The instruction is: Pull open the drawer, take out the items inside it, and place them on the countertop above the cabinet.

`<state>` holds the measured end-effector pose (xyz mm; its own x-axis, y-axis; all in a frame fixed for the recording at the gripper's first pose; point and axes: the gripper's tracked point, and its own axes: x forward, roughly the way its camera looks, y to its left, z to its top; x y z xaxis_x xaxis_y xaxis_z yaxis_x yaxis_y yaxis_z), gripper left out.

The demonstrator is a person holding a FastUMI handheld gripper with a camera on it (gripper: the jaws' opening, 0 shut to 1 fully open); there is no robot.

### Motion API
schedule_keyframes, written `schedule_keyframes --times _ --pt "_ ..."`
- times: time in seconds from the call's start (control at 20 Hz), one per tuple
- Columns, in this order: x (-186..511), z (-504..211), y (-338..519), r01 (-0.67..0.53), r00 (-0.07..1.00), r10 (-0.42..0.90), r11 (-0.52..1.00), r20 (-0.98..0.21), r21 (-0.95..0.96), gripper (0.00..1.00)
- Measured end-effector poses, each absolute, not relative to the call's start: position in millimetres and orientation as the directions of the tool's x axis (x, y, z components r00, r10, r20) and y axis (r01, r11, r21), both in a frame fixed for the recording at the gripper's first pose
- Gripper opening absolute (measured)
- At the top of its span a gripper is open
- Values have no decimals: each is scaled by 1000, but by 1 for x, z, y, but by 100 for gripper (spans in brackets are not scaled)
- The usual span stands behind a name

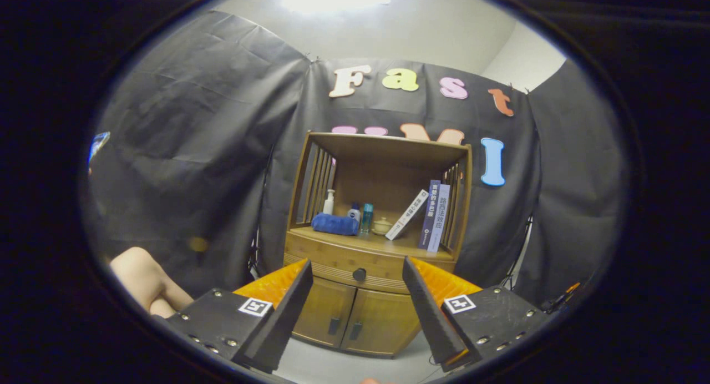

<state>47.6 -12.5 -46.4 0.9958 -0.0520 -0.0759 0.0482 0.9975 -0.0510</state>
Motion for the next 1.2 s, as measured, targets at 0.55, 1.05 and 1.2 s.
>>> schedule_keyframes --times 0.55,1.05,1.2 --pt "204 -139 -4 45 988 -63 991 -138 -123 94" --pt "311 -258 -27 130 914 -171 982 -368 -135 69" --pt "326 -275 -37 179 893 -209 977 -399 -112 60"
